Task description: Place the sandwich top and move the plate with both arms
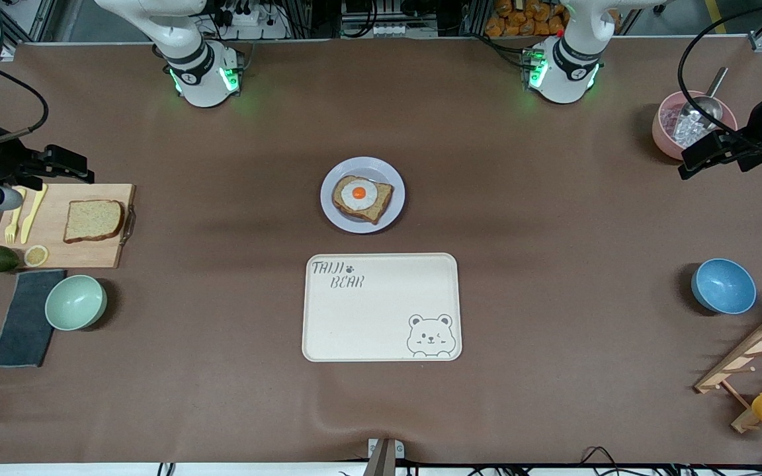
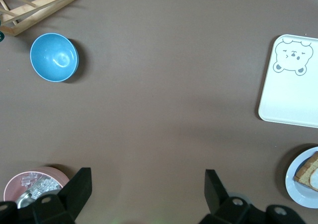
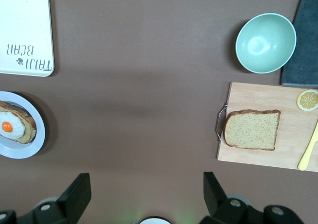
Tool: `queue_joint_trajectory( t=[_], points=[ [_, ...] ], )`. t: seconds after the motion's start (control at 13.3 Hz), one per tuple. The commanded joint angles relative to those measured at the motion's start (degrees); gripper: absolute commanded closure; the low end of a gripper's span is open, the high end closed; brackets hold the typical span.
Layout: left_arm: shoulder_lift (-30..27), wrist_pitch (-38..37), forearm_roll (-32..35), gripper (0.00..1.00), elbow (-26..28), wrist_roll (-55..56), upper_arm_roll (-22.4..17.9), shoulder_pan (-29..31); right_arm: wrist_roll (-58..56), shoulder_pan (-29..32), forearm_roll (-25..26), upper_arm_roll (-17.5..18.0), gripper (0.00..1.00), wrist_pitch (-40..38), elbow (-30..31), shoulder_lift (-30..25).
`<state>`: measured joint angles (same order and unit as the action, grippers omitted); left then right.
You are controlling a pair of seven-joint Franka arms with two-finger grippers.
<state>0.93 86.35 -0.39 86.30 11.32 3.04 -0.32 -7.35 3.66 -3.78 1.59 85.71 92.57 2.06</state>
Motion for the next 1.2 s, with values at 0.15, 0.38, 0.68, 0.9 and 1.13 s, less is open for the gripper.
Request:
queue_joint_trajectory(
  t=[0.15, 0.38, 0.68, 0.9, 1.13],
  points=[
    [0.3, -1.1, 1.5, 0.0, -1.2, -0.6, 0.0, -0.3, -0.1, 0.4, 0.7, 0.3, 0.0, 0.2, -0.1, 0.0],
    [0.4, -1.2, 2.9, 0.0, -1.1, -0.9, 0.1, 0.4, -0.1, 0.6, 0.7, 0.3, 0.0, 0.3, 0.1, 0.2],
    [0.4, -1.1, 2.2, 0.0, -0.5, -0.9, 0.2, 0.0, -0.1, 0.6, 1.9, 0.3, 0.0, 0.7, 0.1, 0.6],
    [0.7, -0.8, 1.1, 0.0, 0.2, -1.0, 0.2, 0.1, -3.5, 2.3, 2.0, 0.3, 0.0, 1.4, 0.7, 1.2],
    [2.4, 0.4, 1.1, 0.0, 0.3, -1.0, 0.2, -0.3, -4.0, 2.5, 3.3, 0.3, 0.0, 1.9, 1.1, 1.3]
  ],
)
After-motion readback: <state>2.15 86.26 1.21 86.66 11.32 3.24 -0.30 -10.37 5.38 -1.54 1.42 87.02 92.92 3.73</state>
